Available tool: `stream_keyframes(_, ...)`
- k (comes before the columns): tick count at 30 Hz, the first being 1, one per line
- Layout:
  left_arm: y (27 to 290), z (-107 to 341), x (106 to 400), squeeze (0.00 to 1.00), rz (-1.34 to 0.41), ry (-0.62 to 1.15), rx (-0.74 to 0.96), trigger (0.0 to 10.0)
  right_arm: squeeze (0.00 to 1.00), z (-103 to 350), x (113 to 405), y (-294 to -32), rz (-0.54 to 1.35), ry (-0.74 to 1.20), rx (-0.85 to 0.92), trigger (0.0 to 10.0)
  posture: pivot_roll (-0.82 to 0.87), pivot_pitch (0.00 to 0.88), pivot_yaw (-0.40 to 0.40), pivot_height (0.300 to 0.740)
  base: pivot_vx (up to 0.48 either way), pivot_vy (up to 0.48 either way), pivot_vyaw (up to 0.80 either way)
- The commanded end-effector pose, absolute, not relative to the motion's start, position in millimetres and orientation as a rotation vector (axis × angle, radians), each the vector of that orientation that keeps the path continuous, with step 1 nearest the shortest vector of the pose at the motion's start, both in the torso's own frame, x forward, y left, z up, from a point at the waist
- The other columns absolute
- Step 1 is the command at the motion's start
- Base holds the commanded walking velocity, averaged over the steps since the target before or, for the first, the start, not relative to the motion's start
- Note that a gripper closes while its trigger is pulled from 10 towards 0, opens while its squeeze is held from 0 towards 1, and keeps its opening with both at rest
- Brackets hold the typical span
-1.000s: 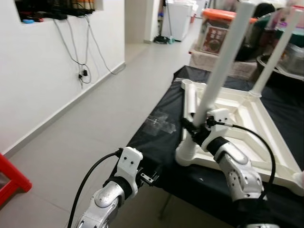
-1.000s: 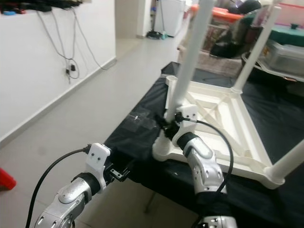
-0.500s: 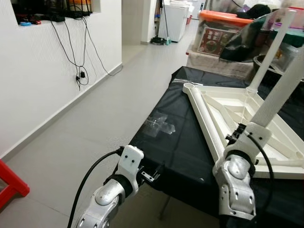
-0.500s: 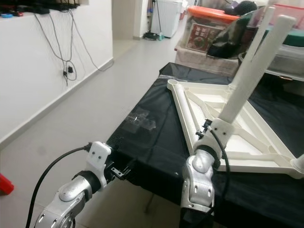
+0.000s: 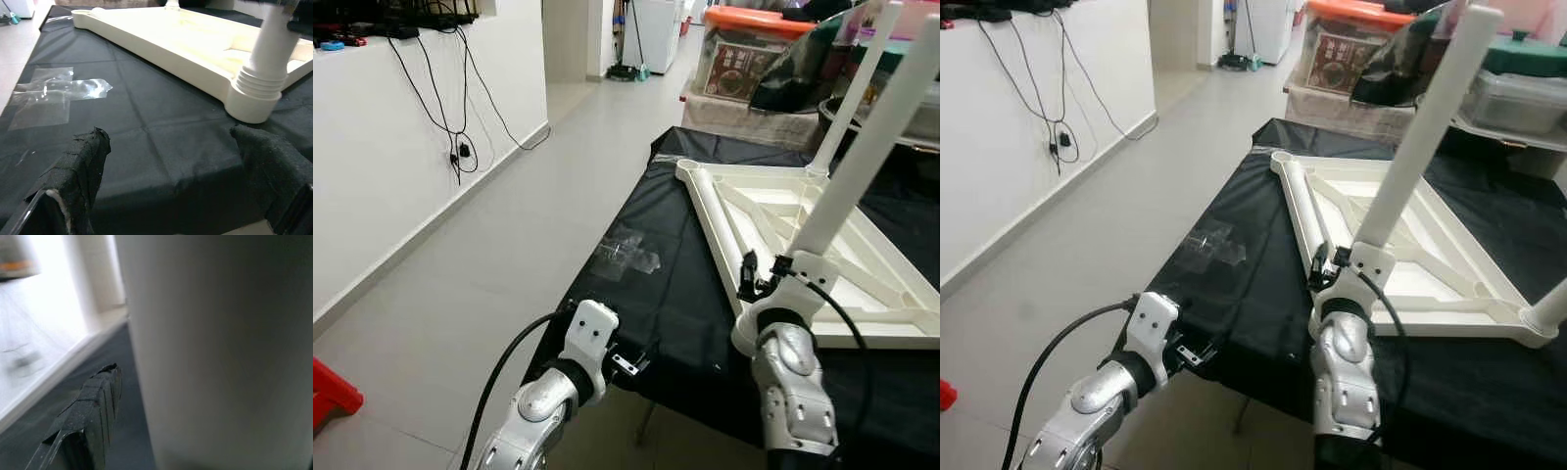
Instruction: Building children table
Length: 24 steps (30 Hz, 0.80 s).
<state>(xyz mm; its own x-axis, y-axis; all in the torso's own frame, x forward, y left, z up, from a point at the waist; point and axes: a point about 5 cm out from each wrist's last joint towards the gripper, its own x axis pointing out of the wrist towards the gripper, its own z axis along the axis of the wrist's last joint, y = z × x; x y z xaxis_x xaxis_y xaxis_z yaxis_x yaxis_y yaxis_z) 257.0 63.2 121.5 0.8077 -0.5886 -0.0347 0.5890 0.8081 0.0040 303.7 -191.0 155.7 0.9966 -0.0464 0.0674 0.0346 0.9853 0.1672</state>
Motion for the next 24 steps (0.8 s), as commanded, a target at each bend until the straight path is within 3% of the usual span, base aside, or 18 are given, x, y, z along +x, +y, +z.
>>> stream_keyframes(1, 61.2, 119.2, 258.8, 0.00, -0.632, 0.035, 0.020, 10.0, 0.00, 152.2, 304.8, -184.5, 0.179, -0.026, 0.206, 10.0, 0.14, 0.000, -0.083, 0.740, 0.000, 0.000, 0.00)
stream_keyframes(2, 61.2, 119.2, 258.8, 0.00, -0.632, 0.035, 0.020, 10.0, 0.00, 152.2, 304.8, -184.5, 0.179, -0.026, 0.206, 10.0, 0.14, 0.000, -0.083, 0.740, 0.000, 0.000, 0.00)
stream_keyframes(3, 60.7, 119.6, 259.8, 0.00, -0.632, 0.028, 0.020, 10.0, 0.00, 155.7, 303.2, -186.9, 0.312, -0.011, 0.205, 10.0, 0.13, 0.000, -0.086, 0.740, 0.000, 0.000, 0.00)
stream_keyframes(5, 60.7, 119.6, 259.8, 0.00, -0.632, 0.028, 0.020, 10.0, 0.00, 155.7, 303.2, -186.9, 0.312, -0.011, 0.205, 10.0, 0.13, 0.000, -0.086, 0.740, 0.000, 0.000, 0.00)
stream_keyframes(7, 59.8, 119.7, 262.4, 0.00, -0.631, 0.020, 0.020, 10.0, 0.00, 164.3, 300.3, -188.1, 0.541, 0.007, 0.194, 10.0, 0.14, 0.000, -0.089, 0.740, 0.000, 0.000, 0.00)
stream_keyframes(11, 59.2, 119.3, 264.2, 0.00, -0.632, 0.018, 0.018, 10.0, 0.00, 171.6, 299.1, -186.4, 0.725, 0.020, 0.169, 10.0, 0.15, 0.000, -0.094, 0.740, 0.000, 0.000, 0.00)
stream_keyframes(13, 57.9, 118.0, 264.9, 0.00, -0.637, 0.019, 0.019, 10.0, 0.00, 176.0, 300.2, -180.3, 0.913, 0.034, 0.119, 10.0, 0.16, 0.000, -0.113, 0.740, 0.000, 0.000, 0.00)
stream_keyframes(23, 58.6, 109.6, 264.5, 0.00, -0.637, 0.040, 0.004, 10.0, 0.00, 178.0, 302.7, -164.0, 1.117, 0.051, 0.133, 10.0, 0.17, 0.000, -0.122, 0.740, 0.000, 0.000, 0.00)
stream_keyframes(24, 59.0, 107.8, 264.4, 0.00, -0.641, 0.043, 0.003, 10.0, 0.00, 176.2, 302.8, -160.1, 1.138, 0.062, 0.131, 4.4, 0.17, 0.000, -0.120, 0.740, 0.000, 0.000, 0.00)
